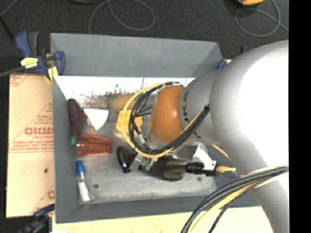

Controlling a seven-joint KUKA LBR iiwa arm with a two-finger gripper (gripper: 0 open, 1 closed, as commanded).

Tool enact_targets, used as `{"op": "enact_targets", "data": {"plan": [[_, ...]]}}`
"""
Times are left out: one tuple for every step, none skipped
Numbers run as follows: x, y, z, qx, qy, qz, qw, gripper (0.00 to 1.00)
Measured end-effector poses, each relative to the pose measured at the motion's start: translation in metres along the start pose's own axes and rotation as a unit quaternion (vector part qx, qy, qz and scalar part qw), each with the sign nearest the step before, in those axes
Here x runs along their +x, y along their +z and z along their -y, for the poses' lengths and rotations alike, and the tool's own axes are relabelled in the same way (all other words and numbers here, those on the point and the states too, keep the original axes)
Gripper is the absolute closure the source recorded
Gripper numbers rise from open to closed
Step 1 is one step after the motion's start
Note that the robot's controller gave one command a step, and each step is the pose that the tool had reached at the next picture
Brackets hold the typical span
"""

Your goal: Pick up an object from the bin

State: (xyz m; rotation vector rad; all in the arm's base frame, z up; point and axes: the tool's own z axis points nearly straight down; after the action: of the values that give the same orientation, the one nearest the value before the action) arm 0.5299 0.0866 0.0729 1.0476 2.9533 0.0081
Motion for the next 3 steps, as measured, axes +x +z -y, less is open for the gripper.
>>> {"op": "enact_targets", "data": {"plan": [[0.006, -0.009, 0.009, 0.001, 0.027, -0.0023, 0.9996, 1.0], [0.007, -0.03, 0.025, 0.002, 0.046, -0.0024, 0.999, 1.0], [0.001, -0.032, 0.027, 0.0, 0.127, -0.0005, 0.9919, 1.0]]}}
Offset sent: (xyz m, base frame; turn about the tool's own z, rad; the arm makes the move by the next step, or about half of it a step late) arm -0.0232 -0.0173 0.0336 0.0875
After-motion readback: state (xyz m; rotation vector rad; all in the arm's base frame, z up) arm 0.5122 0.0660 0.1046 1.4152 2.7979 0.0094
